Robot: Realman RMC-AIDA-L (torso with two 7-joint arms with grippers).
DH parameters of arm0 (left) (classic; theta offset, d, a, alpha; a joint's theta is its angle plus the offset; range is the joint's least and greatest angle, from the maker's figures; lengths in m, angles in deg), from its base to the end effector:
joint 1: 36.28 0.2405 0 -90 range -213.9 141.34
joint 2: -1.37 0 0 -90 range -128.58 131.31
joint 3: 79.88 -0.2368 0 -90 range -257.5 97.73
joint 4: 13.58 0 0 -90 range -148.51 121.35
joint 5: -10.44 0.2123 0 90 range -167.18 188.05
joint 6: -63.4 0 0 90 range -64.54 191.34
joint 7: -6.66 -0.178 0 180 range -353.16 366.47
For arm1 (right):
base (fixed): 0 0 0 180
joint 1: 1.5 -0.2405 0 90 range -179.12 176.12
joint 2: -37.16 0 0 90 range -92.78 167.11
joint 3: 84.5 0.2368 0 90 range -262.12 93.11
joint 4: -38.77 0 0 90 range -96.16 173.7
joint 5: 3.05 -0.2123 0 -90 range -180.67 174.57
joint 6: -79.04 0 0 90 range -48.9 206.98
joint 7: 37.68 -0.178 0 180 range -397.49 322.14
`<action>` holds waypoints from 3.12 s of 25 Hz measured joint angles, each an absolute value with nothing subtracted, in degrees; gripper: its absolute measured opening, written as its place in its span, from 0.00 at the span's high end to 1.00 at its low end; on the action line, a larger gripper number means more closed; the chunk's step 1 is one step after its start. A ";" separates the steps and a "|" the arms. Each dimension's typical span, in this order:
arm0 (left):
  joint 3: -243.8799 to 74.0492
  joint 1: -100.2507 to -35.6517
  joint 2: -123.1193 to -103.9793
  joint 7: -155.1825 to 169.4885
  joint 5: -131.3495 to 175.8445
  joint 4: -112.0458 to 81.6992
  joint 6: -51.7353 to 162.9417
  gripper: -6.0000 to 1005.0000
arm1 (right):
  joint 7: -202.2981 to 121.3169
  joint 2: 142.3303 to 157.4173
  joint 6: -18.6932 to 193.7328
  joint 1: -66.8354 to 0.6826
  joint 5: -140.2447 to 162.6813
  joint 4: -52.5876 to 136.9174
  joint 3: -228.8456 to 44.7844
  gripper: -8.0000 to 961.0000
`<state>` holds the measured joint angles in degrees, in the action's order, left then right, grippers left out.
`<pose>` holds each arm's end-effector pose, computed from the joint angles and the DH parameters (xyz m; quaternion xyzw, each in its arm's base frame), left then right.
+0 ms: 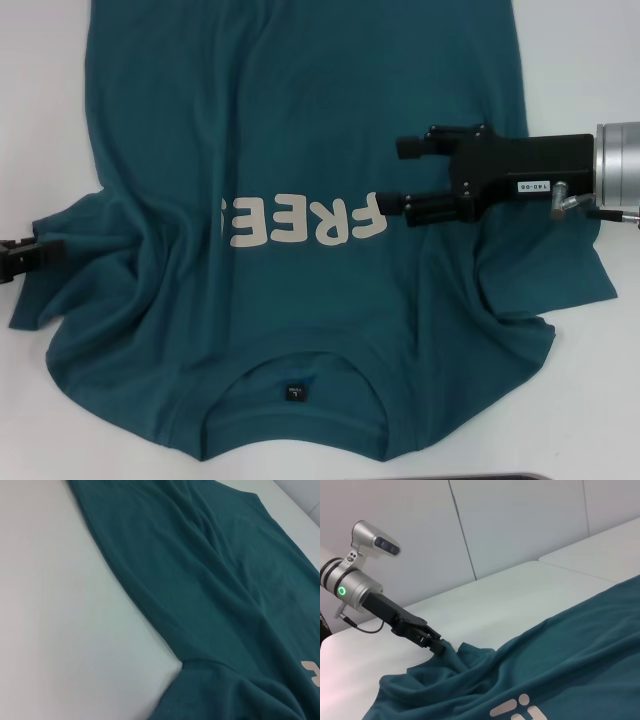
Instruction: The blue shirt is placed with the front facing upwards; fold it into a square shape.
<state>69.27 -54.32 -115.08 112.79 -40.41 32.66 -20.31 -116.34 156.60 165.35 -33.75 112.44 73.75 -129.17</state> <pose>-0.3589 0.2894 0.0340 -0.8184 -0.5113 -0.1367 0.2240 0.2288 0.3338 -0.0451 -0.9515 0.2034 0.2097 0.0963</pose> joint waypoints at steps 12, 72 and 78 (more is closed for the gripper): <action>69.09 -54.94 -114.81 112.83 -40.41 32.75 -21.08 0.84 | -116.33 156.60 165.15 -33.75 112.43 73.75 -129.02 0.04; 75.55 -57.70 -111.65 120.56 -28.58 42.93 -16.62 0.99 | -117.31 156.69 164.32 -34.02 110.15 72.06 -128.89 0.04; 75.61 -58.01 -111.82 120.57 -29.80 43.31 -21.07 0.99 | -117.27 156.68 164.28 -34.02 110.12 72.08 -128.89 0.04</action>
<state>75.61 -58.01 -111.82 120.57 -29.80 43.31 -21.07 -117.27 156.68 164.28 -34.02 110.12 72.08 -128.89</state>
